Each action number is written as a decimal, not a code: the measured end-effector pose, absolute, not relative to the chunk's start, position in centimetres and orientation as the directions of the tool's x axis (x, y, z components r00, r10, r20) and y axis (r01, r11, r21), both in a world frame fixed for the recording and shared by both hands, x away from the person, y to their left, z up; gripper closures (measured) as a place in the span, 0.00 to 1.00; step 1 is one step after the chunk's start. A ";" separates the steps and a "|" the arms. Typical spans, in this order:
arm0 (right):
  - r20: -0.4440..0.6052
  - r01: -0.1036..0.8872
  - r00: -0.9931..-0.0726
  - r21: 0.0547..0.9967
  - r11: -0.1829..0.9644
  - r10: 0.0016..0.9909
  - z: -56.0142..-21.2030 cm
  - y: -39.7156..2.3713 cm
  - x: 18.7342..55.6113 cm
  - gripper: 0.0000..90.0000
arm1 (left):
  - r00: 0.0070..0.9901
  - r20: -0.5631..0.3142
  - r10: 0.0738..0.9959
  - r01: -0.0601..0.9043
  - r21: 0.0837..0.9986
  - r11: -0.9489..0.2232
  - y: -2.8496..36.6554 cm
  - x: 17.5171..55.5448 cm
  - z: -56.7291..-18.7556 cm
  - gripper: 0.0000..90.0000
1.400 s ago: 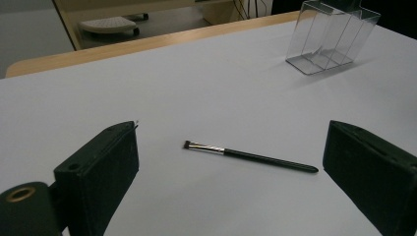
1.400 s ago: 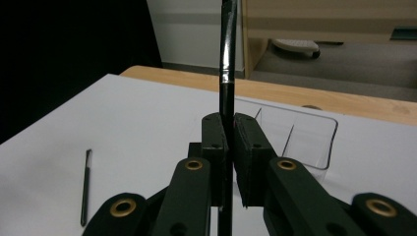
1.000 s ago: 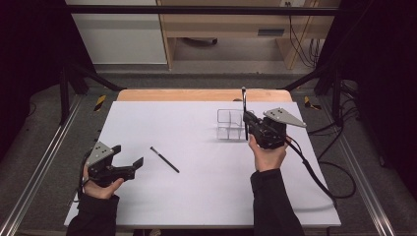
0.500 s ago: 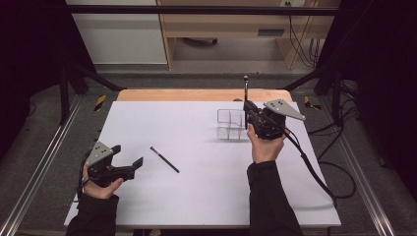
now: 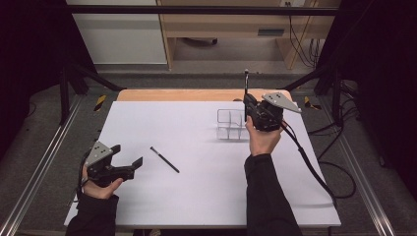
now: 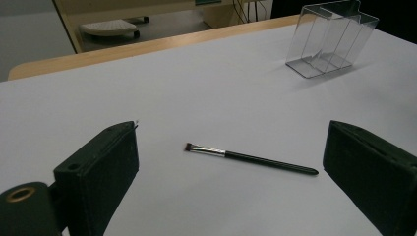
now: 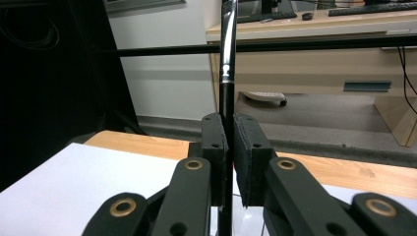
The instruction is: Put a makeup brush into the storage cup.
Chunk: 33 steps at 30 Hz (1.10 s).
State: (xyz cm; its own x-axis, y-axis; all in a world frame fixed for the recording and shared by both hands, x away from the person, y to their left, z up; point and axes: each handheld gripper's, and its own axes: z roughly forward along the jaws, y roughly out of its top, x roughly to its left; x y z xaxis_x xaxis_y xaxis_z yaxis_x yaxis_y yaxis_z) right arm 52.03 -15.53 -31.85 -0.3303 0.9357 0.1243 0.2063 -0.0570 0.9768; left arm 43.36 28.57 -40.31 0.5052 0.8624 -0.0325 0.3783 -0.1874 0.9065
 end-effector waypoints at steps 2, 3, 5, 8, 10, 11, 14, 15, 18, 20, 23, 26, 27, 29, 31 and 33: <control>0.130 0.208 -0.328 0.976 -0.063 0.936 -31.9 -15.5 52.3 0.94 | 0.506 -0.030 0.862 0.377 0.907 -0.189 28.6 43.3 -40.3 0.06; 0.130 0.209 -0.327 0.976 -0.062 0.936 -32.0 -15.5 52.4 0.94 | 0.507 -0.030 0.862 0.377 0.907 -0.190 28.6 43.3 -40.3 0.06; 0.133 0.215 -0.326 0.974 -0.063 0.936 -32.1 -15.5 52.7 0.94 | 0.507 -0.030 0.861 0.377 0.906 -0.191 28.6 43.3 -40.3 0.06; 0.139 0.216 -0.328 0.974 -0.069 0.934 -32.3 -15.4 53.0 0.94 | 0.507 -0.028 0.861 0.377 0.906 -0.193 28.5 43.3 -40.3 0.06; 0.137 0.215 -0.326 0.974 -0.068 0.935 -32.4 -15.3 53.3 0.94 | 0.507 -0.026 0.862 0.374 0.907 -0.193 28.5 43.3 -40.2 0.06; 0.137 0.214 -0.324 0.974 -0.069 0.936 -32.5 -15.3 53.4 0.94 | 0.507 -0.023 0.862 0.373 0.907 -0.195 28.6 43.3 -40.2 0.06; 0.138 0.218 -0.317 0.974 -0.070 0.938 -32.8 -15.3 53.9 0.94 | 0.507 -0.023 0.861 0.372 0.908 -0.194 28.6 43.2 -40.1 0.06; 0.140 0.217 -0.316 0.974 -0.072 0.938 -32.8 -15.2 54.1 0.94 | 0.507 -0.024 0.861 0.372 0.908 -0.193 28.6 43.3 -40.1 0.06; 0.144 0.216 -0.311 0.973 -0.078 0.939 -33.0 -15.2 54.6 0.94 | 0.505 -0.027 0.863 0.374 0.908 -0.190 28.7 43.3 -40.2 0.06; 0.151 0.217 -0.309 0.973 -0.085 0.939 -33.1 -15.2 54.8 0.94 | 0.505 -0.027 0.863 0.374 0.908 -0.191 28.7 43.3 -40.2 0.06; 0.152 0.215 -0.303 0.973 -0.088 0.941 -33.3 -15.3 55.3 0.94 | 0.505 -0.029 0.863 0.375 0.908 -0.189 28.7 43.3 -40.2 0.06; 0.155 0.212 -0.301 0.973 -0.092 0.941 -33.4 -15.2 55.6 0.94 | 0.504 -0.029 0.863 0.376 0.907 -0.189 28.7 43.3 -40.2 0.06; 0.156 0.213 -0.300 0.973 -0.094 0.941 -33.4 -15.2 55.7 0.94 | 0.504 -0.029 0.863 0.376 0.907 -0.189 28.7 43.3 -40.2 0.06; 0.154 0.212 -0.297 0.973 -0.092 0.942 -33.6 -15.2 55.9 0.94 | 0.504 -0.027 0.863 0.375 0.907 -0.191 28.8 43.3 -40.2 0.06; 0.156 0.212 -0.297 0.973 -0.094 0.942 -33.7 -15.1 56.1 0.94 | 0.504 -0.027 0.863 0.376 0.907 -0.191 28.7 43.3 -40.2 0.06; 0.156 0.215 -0.296 0.972 -0.093 0.942 -33.8 -15.1 56.2 0.94 | 0.504 -0.027 0.863 0.375 0.907 -0.191 28.7 43.3 -40.2 0.06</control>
State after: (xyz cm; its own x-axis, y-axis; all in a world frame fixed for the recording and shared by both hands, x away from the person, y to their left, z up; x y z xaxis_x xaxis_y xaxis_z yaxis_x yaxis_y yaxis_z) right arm 56.21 -15.08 -33.79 -0.2960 0.9424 0.1558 0.2154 -0.0930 0.9721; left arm 43.32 28.72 -40.22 0.5043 0.8631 -0.0266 0.3752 -0.1913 0.9070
